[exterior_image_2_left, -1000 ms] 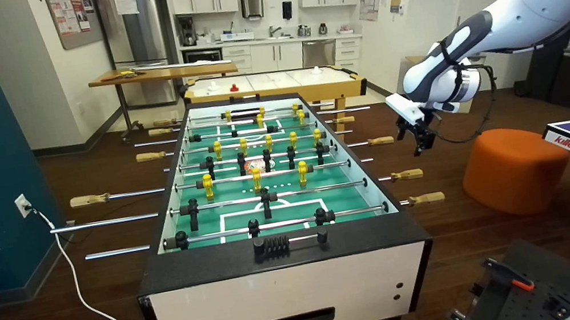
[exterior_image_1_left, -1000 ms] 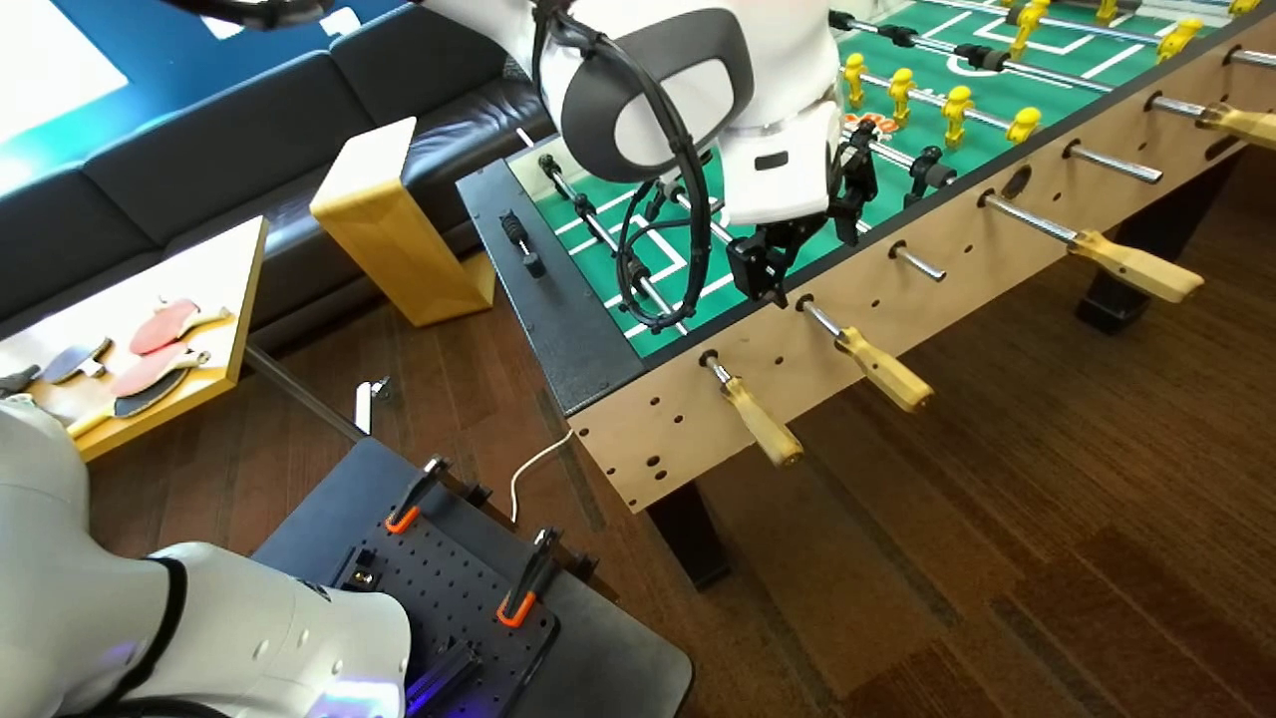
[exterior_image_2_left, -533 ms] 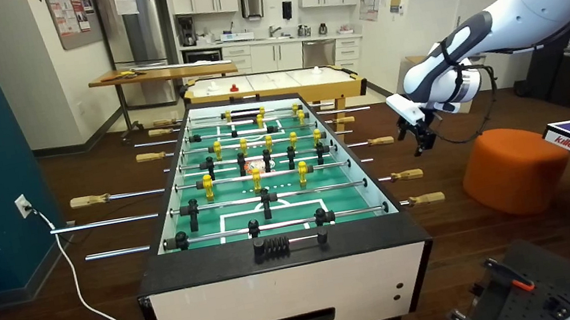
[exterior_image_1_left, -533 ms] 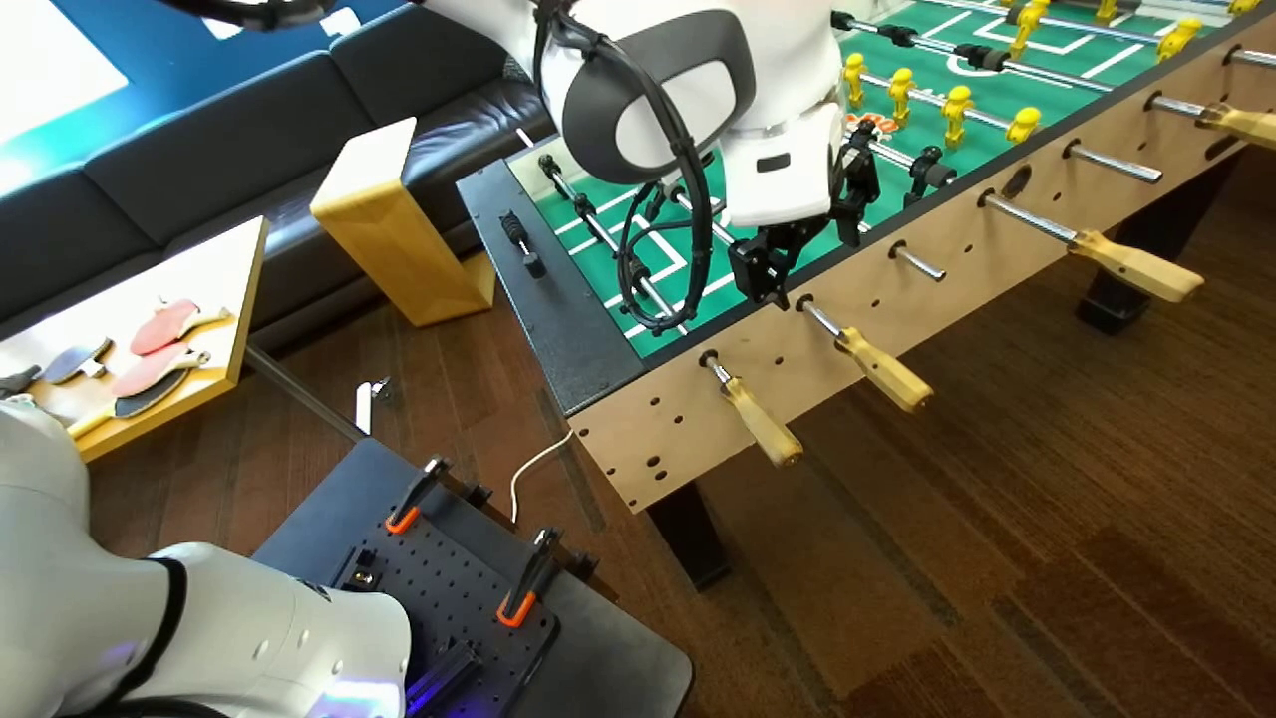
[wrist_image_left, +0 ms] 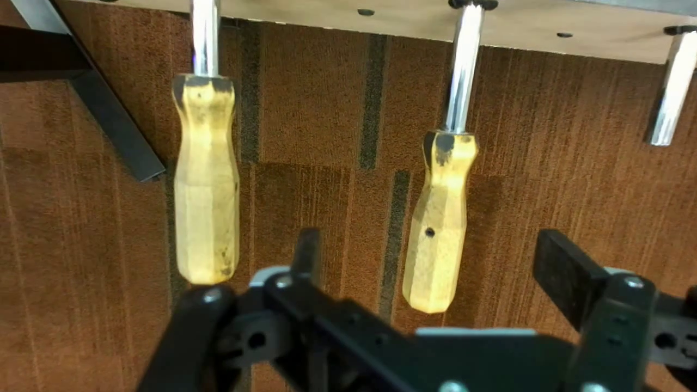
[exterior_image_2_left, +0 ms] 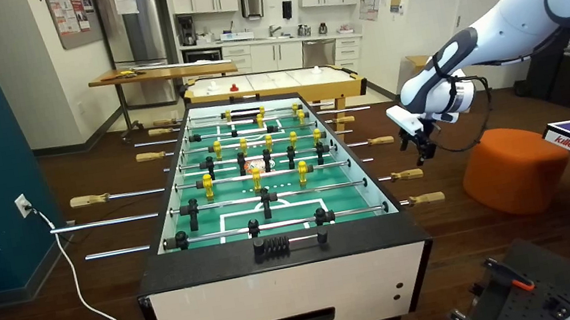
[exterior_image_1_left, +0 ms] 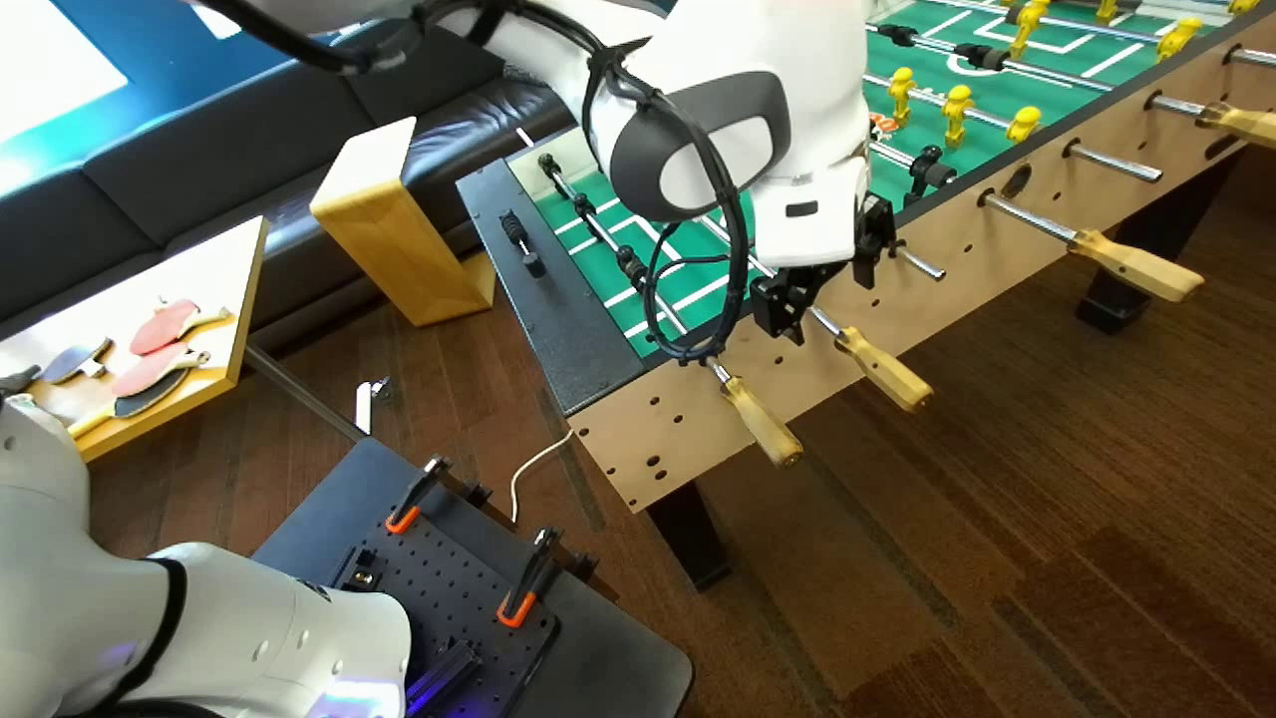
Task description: Pull the second rod on the Foosball table
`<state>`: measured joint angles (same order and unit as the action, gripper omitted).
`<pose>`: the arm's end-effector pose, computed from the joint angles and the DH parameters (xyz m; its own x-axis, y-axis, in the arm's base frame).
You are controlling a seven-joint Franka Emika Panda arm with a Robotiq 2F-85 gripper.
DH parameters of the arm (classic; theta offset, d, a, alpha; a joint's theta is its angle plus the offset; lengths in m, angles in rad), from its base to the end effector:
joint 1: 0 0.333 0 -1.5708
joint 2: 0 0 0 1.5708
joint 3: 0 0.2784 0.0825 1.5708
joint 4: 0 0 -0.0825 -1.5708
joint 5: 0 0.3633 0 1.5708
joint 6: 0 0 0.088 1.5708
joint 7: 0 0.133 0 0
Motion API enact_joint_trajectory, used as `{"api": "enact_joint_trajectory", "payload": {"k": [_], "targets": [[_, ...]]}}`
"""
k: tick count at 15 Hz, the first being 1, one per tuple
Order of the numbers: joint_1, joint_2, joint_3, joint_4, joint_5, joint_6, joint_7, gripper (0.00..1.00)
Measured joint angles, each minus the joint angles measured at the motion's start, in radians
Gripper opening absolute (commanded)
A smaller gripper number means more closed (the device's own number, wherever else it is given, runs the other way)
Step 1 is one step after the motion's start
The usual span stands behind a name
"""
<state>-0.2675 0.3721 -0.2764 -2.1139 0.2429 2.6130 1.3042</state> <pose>0.4863 -0.2987 0.2119 -0.4369 -0.8994 -0.0123 -0.8882 0.4335 -0.1524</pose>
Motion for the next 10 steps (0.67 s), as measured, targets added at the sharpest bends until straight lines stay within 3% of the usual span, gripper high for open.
{"api": "enact_joint_trajectory", "payload": {"k": [10], "targets": [[-0.007, 0.237, -0.007, 0.188, 0.072, 0.000, 0.001, 1.00]]}}
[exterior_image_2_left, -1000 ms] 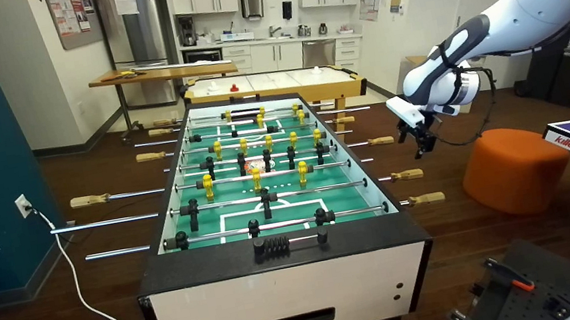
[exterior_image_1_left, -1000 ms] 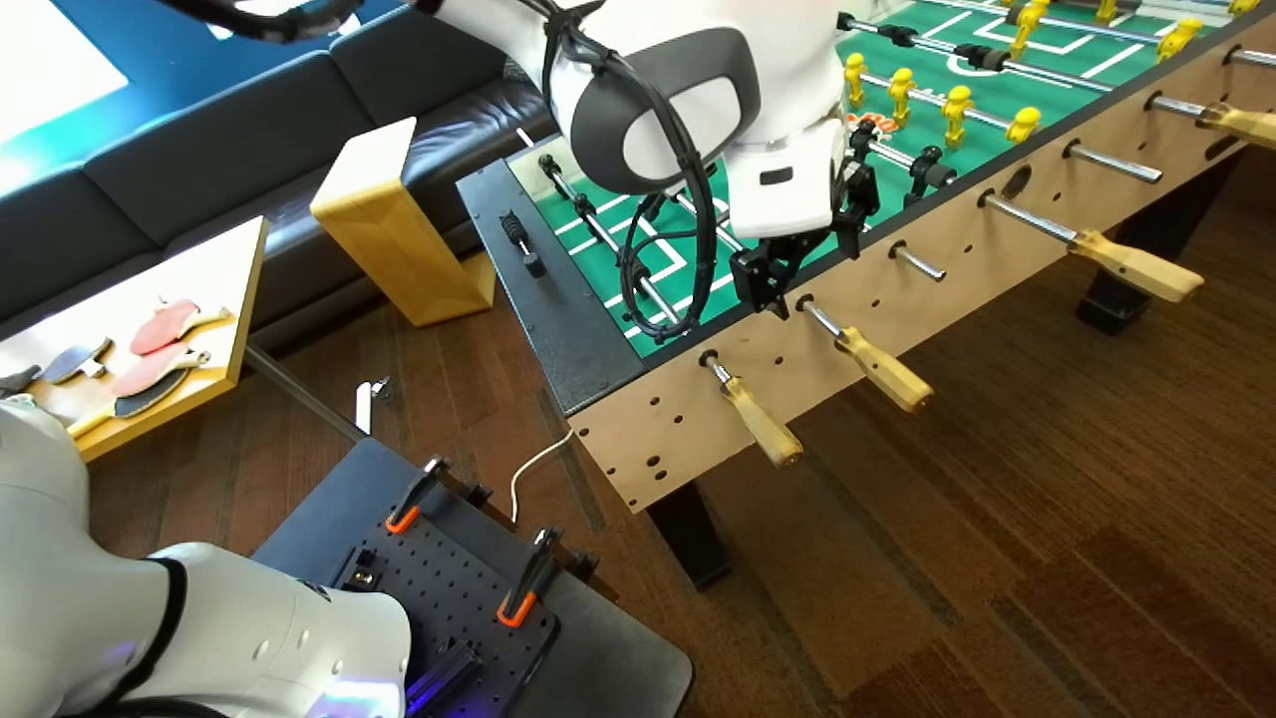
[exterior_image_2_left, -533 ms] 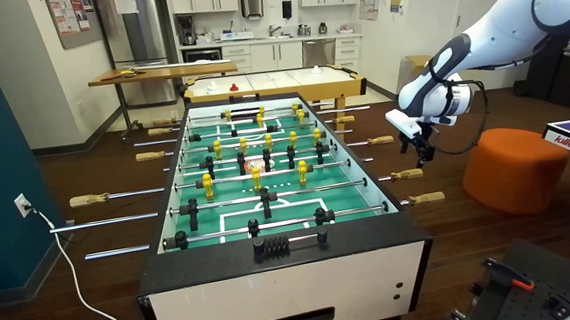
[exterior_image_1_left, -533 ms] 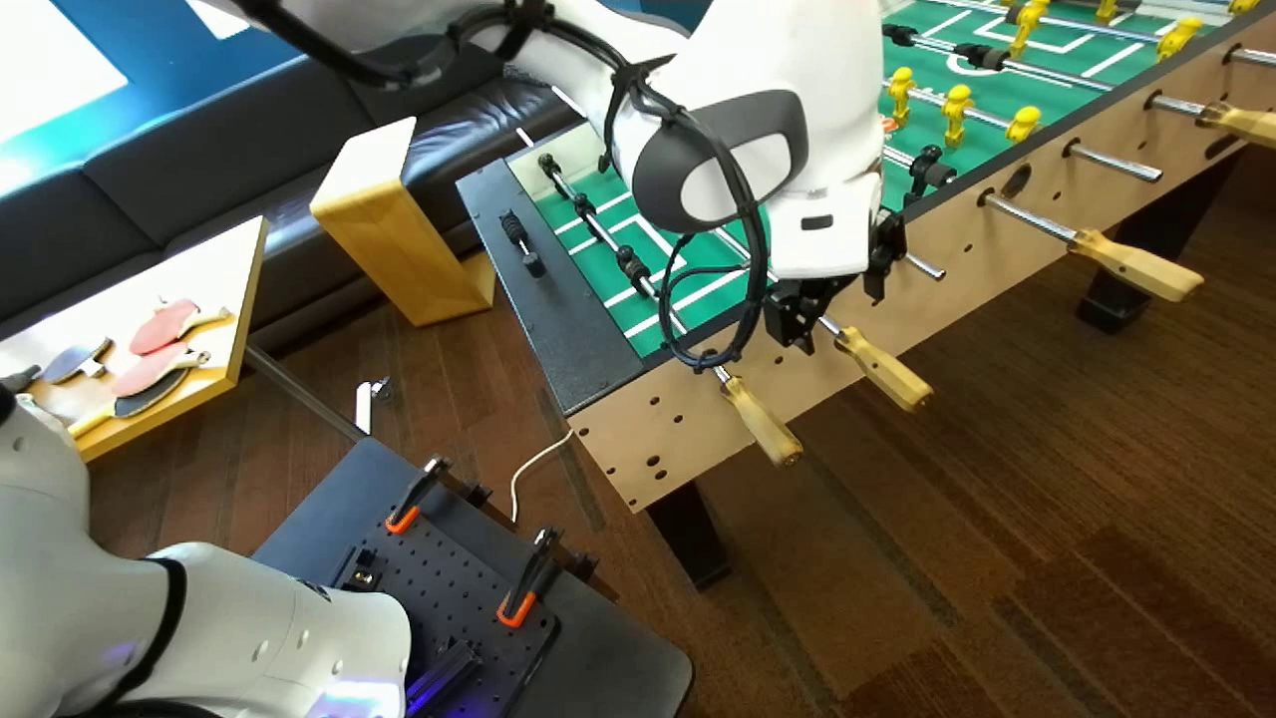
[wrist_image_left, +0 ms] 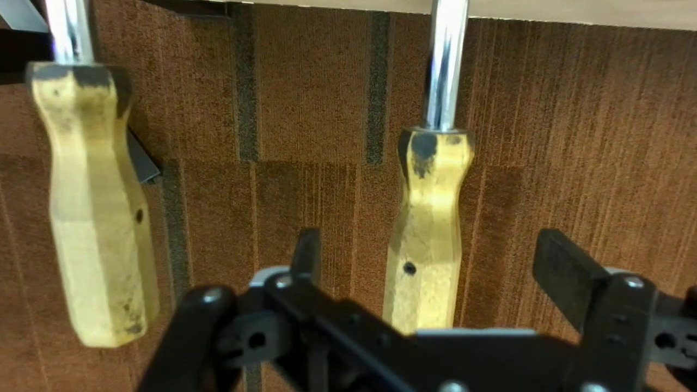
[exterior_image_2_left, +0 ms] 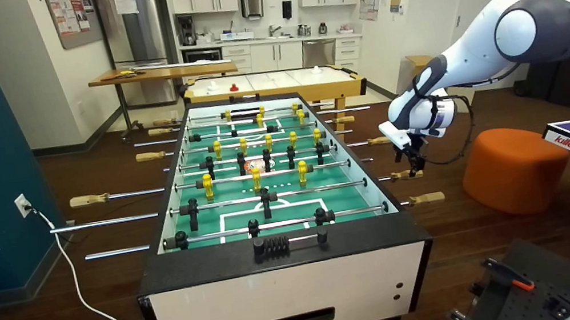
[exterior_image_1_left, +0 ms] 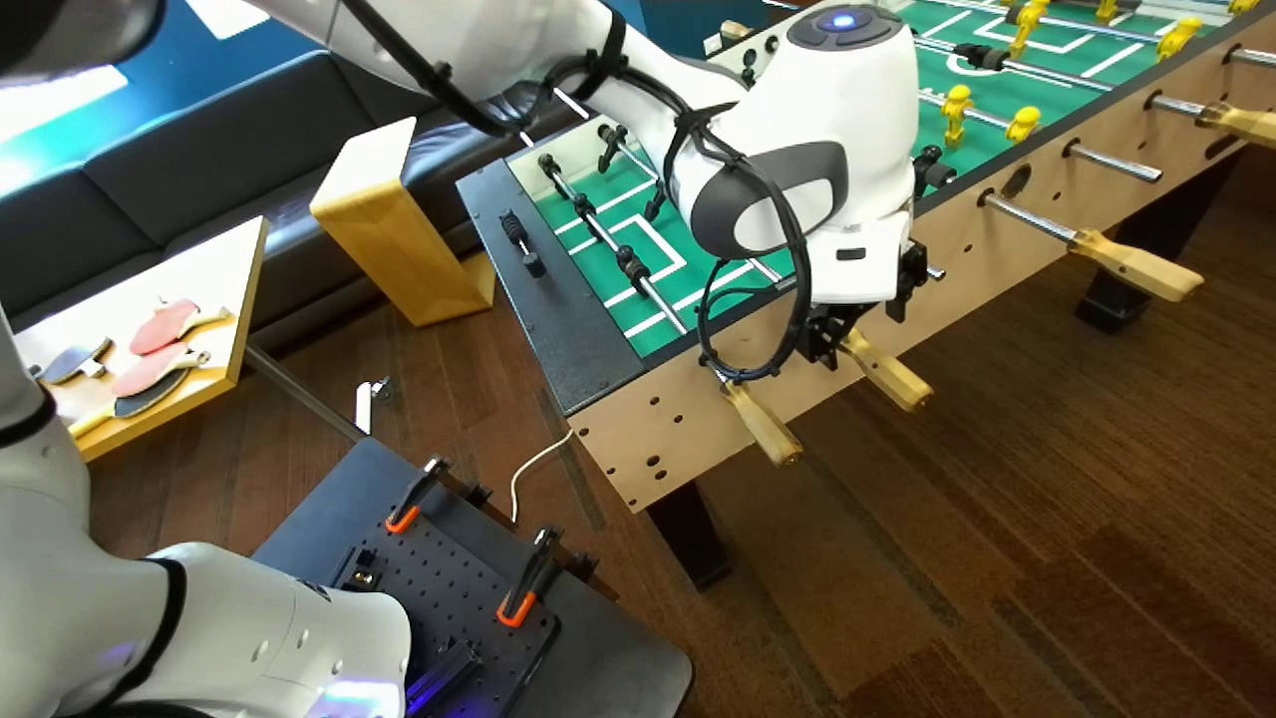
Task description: Pull the second rod on the Foosball table
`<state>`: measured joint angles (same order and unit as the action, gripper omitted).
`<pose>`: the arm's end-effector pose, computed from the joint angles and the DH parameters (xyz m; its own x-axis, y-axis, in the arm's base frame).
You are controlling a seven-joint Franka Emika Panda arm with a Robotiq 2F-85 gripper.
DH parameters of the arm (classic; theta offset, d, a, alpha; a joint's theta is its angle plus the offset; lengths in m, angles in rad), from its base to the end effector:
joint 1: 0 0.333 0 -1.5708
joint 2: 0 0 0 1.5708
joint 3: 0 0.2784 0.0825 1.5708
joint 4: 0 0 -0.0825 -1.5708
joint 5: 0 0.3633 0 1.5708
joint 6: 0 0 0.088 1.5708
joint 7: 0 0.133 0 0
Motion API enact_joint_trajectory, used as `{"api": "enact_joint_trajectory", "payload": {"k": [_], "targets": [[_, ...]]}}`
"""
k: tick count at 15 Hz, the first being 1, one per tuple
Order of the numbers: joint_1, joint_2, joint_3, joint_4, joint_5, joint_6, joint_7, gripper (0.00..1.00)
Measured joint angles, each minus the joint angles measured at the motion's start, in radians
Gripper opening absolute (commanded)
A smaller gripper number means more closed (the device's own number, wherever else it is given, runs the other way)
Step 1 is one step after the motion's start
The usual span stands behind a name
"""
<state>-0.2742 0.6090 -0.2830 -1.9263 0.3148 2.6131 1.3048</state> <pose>0.5111 -0.3217 0.1508 -0.4777 -0.8785 0.0038 -0.8728 0.4740 -0.1166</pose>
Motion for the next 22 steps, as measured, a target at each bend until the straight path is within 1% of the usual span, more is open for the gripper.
{"api": "enact_joint_trajectory", "payload": {"k": [8, 18, 19, 20, 21, 22], "targets": [[-0.003, 0.103, 0.000, 0.088, 0.011, 0.000, 0.000, 1.00], [-0.001, 0.140, 0.010, 0.120, 0.011, -0.003, 0.000, 1.00], [0.000, 0.140, 0.012, 0.120, 0.011, -0.003, 0.000, 0.94], [0.001, 0.140, 0.013, 0.120, 0.011, -0.003, 0.000, 0.74], [0.003, 0.140, 0.013, 0.120, 0.011, -0.003, 0.000, 0.68], [0.004, 0.140, 0.013, 0.120, 0.011, -0.003, 0.000, 0.59]]}}
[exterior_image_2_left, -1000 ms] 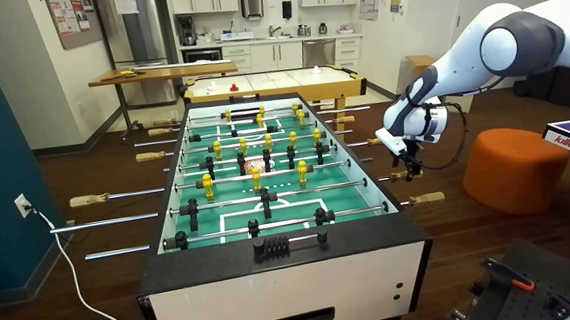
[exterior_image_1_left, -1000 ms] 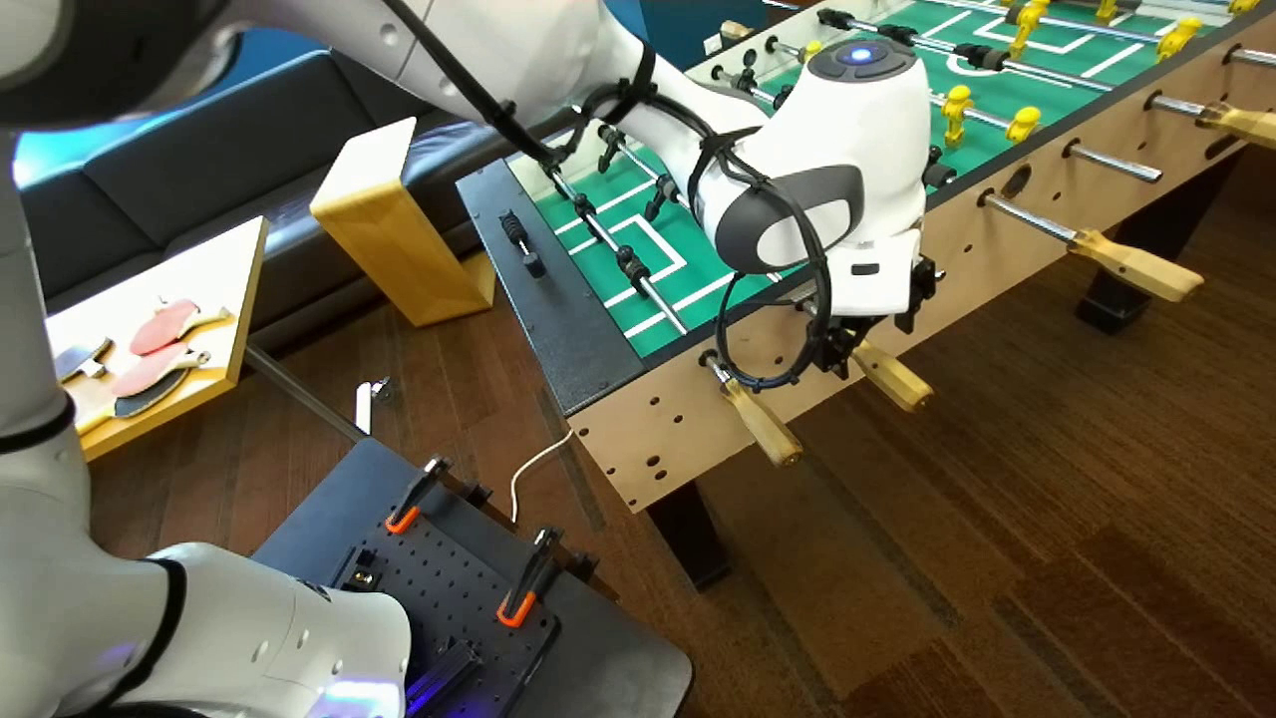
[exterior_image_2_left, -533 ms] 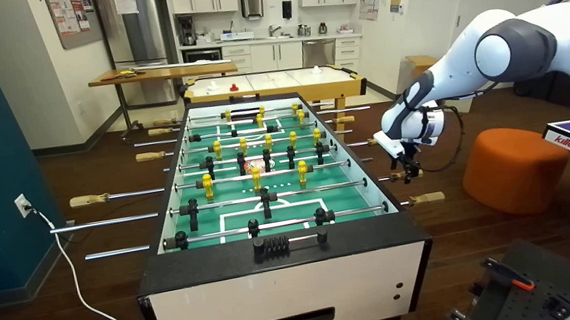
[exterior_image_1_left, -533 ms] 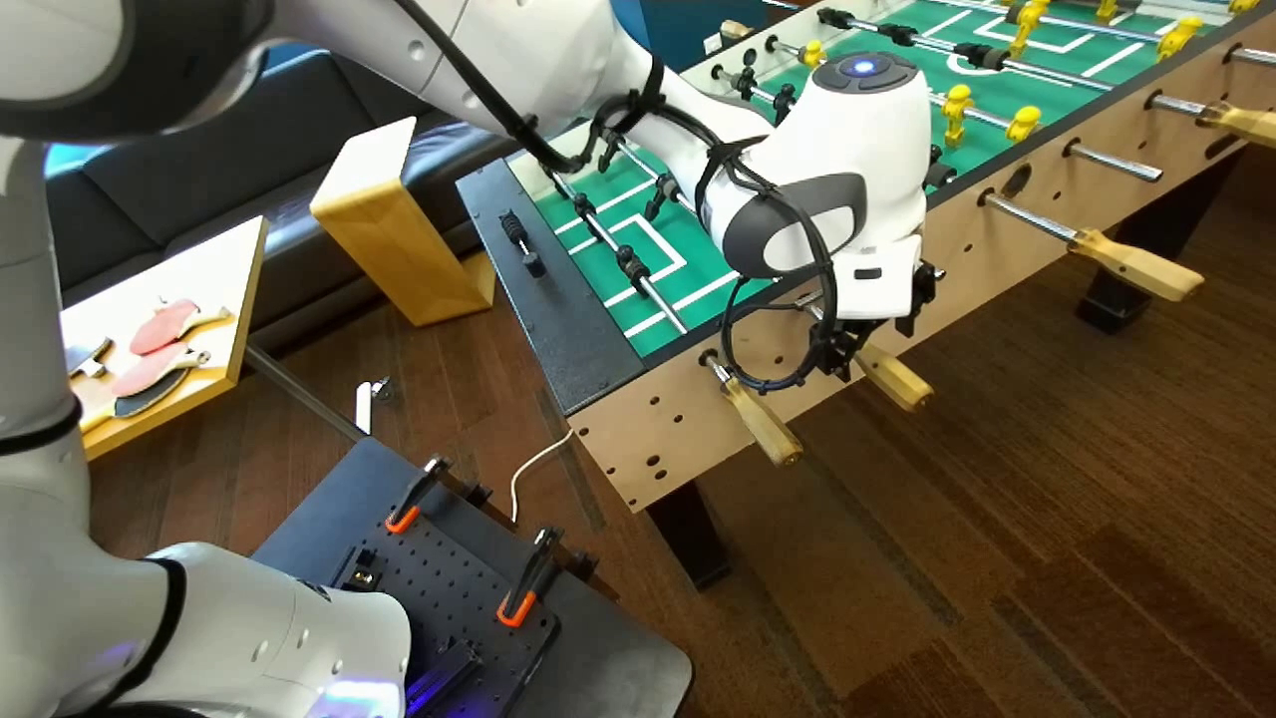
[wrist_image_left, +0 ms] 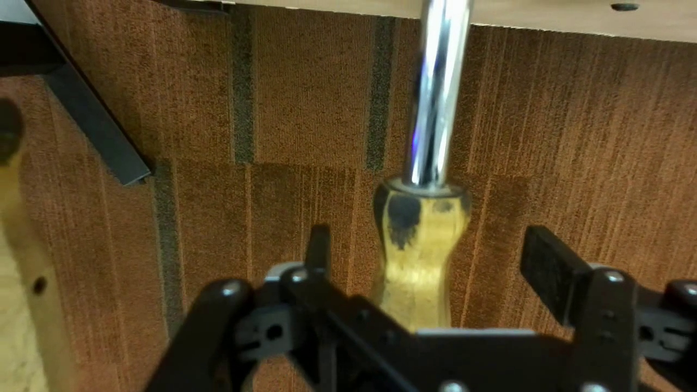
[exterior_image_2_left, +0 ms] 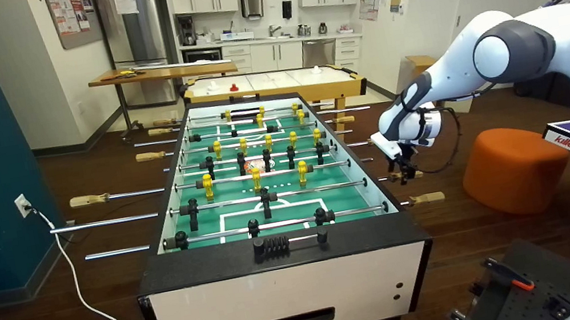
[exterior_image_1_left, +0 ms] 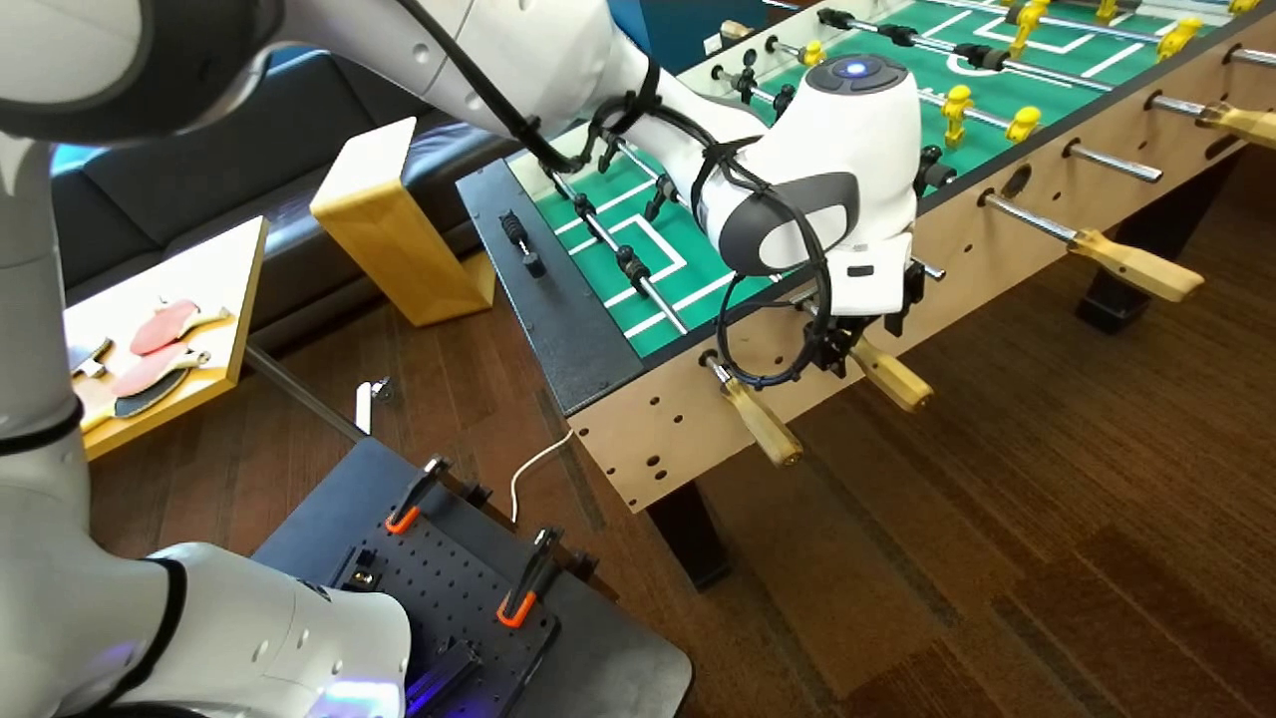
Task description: Pull the second rod on the Foosball table
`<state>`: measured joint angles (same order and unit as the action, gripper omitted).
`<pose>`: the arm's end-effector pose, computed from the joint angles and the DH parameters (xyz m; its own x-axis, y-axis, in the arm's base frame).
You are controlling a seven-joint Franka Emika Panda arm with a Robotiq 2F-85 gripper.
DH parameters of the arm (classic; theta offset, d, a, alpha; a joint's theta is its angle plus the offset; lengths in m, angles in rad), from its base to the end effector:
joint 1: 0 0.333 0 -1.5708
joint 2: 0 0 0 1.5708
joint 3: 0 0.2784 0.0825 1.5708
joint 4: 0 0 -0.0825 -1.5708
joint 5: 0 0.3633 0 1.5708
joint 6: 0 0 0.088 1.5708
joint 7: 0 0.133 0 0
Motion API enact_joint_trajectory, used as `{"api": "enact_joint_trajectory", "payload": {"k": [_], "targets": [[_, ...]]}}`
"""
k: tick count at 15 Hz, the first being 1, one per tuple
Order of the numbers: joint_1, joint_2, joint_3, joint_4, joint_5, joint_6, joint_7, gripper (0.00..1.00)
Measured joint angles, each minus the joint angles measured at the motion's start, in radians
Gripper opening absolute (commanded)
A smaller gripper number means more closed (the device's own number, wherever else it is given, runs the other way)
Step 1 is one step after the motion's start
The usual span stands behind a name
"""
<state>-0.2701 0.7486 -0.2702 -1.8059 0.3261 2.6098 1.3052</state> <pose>0.5320 -0.3194 0.1115 -0.4550 -0.8903 0.0185 -0.8872 0.4515 -0.0956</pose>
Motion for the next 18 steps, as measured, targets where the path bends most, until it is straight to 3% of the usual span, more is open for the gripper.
{"api": "enact_joint_trajectory", "payload": {"k": [7, 18], "targets": [[0.003, 0.000, 0.000, -0.004, 0.000, -0.009, 0.000, 0.08], [-0.028, -0.006, -0.034, -0.010, 0.009, -0.019, 0.012, 0.08]]}}
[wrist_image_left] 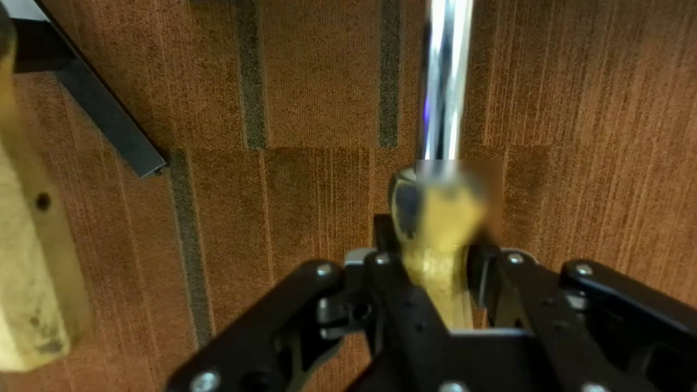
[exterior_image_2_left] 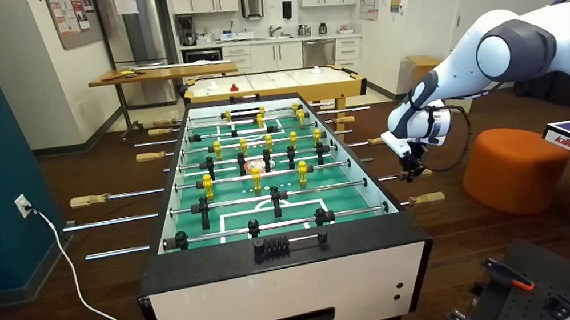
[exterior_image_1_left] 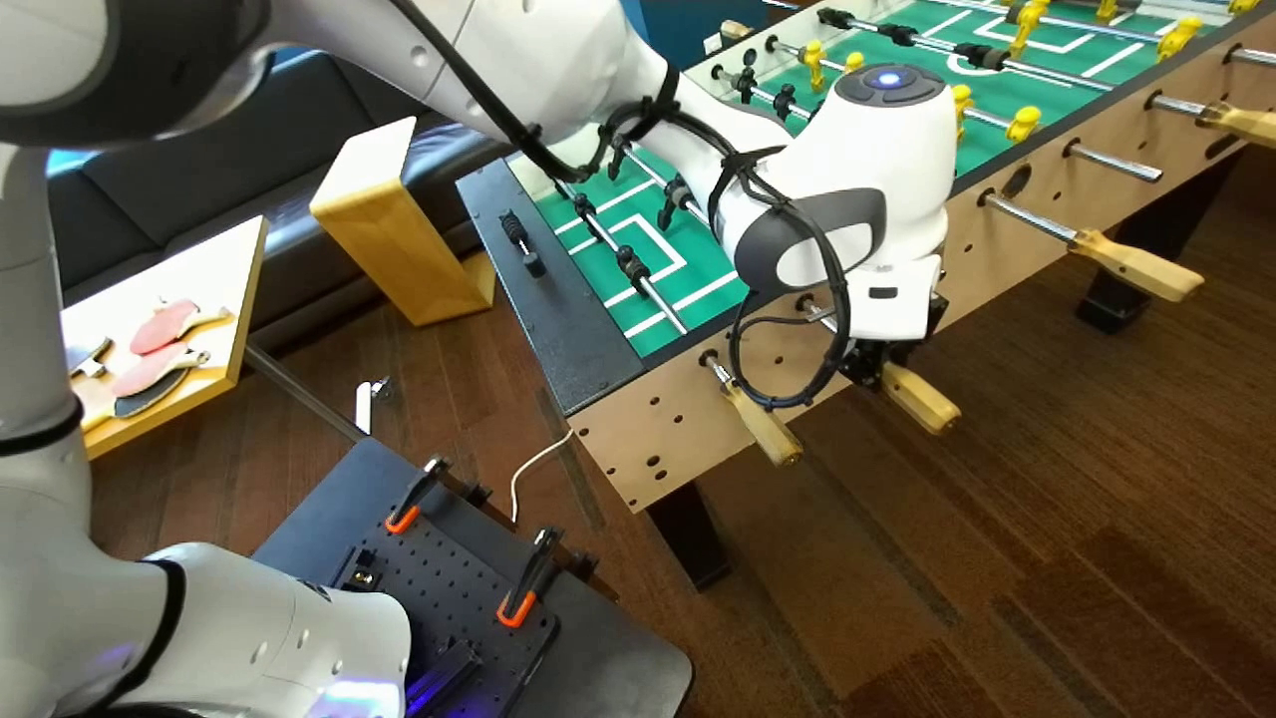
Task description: Pull the second rod on the Foosball table
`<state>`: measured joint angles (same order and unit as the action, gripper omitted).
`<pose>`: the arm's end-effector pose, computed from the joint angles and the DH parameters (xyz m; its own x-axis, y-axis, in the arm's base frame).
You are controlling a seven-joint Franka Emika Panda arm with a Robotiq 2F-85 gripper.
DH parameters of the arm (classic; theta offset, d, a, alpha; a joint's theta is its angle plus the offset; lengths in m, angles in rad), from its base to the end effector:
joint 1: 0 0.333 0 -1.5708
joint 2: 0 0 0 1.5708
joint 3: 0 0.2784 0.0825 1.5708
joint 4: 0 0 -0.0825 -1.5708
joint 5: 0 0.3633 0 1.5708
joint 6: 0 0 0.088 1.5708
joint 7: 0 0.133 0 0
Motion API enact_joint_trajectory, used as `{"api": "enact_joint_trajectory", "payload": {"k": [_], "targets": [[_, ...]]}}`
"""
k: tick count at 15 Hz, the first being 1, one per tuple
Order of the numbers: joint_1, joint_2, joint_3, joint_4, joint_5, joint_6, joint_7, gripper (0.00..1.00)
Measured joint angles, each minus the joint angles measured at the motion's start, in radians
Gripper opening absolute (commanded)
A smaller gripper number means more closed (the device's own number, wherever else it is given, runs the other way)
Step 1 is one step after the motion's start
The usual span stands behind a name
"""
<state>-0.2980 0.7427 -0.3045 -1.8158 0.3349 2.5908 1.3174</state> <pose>0.5086 -0.3496 0.1136 -0.5194 -0.8540 0.0291 -0.8529 0.5159 -0.0802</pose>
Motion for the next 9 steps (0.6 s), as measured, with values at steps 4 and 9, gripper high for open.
{"api": "enact_joint_trajectory", "payload": {"k": [4, 9], "targets": [[-0.055, -0.007, -0.015, 0.008, 0.003, -0.021, -0.013, 0.08], [-0.111, 0.005, -0.017, 0.030, 0.003, -0.033, -0.054, 0.08]]}}
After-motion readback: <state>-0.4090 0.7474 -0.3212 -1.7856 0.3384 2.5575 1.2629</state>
